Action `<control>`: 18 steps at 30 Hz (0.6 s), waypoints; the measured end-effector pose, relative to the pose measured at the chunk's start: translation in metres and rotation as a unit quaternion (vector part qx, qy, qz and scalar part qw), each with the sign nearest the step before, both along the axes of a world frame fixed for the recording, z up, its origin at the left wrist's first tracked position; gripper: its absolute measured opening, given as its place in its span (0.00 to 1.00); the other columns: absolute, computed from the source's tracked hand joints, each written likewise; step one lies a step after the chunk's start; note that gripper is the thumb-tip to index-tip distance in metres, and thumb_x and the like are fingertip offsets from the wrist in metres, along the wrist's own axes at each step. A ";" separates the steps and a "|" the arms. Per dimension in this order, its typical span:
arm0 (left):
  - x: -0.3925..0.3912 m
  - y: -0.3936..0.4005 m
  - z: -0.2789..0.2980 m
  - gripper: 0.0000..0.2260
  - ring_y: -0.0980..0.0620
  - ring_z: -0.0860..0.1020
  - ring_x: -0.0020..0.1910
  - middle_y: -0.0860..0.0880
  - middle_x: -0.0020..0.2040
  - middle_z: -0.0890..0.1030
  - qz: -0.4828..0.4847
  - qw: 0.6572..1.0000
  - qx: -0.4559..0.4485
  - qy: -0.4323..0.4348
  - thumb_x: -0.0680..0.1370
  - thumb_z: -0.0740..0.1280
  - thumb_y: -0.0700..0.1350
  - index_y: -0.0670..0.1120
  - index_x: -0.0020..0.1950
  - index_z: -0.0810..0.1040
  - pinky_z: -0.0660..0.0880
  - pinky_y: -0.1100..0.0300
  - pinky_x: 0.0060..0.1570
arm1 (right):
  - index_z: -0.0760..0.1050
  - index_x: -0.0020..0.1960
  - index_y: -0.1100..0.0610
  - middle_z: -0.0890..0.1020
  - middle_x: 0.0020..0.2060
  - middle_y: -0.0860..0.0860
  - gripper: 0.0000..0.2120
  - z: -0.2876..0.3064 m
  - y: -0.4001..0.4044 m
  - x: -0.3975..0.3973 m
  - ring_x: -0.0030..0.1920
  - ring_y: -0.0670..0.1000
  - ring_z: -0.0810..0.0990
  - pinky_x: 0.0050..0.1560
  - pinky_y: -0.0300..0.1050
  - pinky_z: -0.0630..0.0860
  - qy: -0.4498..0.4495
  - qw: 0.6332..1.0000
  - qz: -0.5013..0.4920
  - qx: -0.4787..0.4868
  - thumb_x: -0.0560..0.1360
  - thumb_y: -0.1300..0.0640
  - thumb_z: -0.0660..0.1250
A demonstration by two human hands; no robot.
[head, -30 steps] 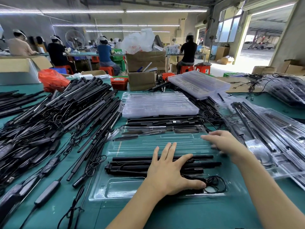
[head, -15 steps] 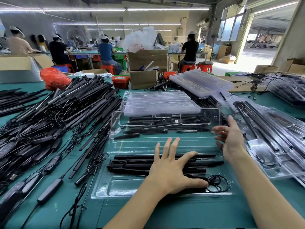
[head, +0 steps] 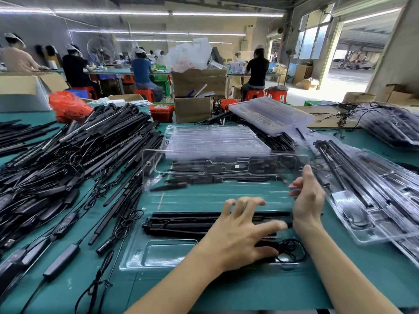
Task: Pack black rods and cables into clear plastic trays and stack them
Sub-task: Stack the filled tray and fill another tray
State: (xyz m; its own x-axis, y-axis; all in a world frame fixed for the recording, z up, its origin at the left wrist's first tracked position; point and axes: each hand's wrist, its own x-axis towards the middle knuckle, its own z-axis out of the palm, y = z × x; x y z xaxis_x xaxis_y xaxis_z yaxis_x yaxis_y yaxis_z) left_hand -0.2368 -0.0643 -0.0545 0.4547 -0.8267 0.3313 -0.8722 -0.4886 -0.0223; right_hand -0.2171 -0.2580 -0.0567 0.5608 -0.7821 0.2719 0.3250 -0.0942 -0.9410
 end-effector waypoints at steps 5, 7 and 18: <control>-0.002 -0.001 0.005 0.09 0.48 0.71 0.61 0.50 0.63 0.76 -0.098 0.991 0.001 -0.094 0.79 0.66 0.55 0.60 0.57 0.81 0.70 0.53 0.58 | 0.72 0.34 0.56 0.76 0.31 0.54 0.28 -0.004 -0.001 0.001 0.33 0.51 0.73 0.38 0.46 0.70 -0.035 0.999 -0.003 0.013 0.77 0.35 0.55; -0.002 0.000 0.010 0.09 0.49 0.71 0.60 0.52 0.62 0.76 -0.100 0.990 0.015 -0.097 0.80 0.64 0.56 0.59 0.57 0.82 0.70 0.53 0.57 | 0.71 0.33 0.56 0.76 0.29 0.53 0.28 -0.004 -0.001 0.001 0.31 0.51 0.73 0.37 0.45 0.69 -0.054 0.998 0.000 0.031 0.77 0.34 0.52; -0.016 0.032 0.077 0.14 0.46 0.77 0.59 0.47 0.61 0.80 0.038 0.946 -0.248 -0.205 0.77 0.67 0.50 0.48 0.60 0.83 0.68 0.49 0.57 | 0.70 0.29 0.56 0.75 0.22 0.47 0.33 -0.002 -0.002 -0.002 0.28 0.49 0.70 0.39 0.44 0.69 -0.089 0.994 0.008 0.068 0.81 0.35 0.47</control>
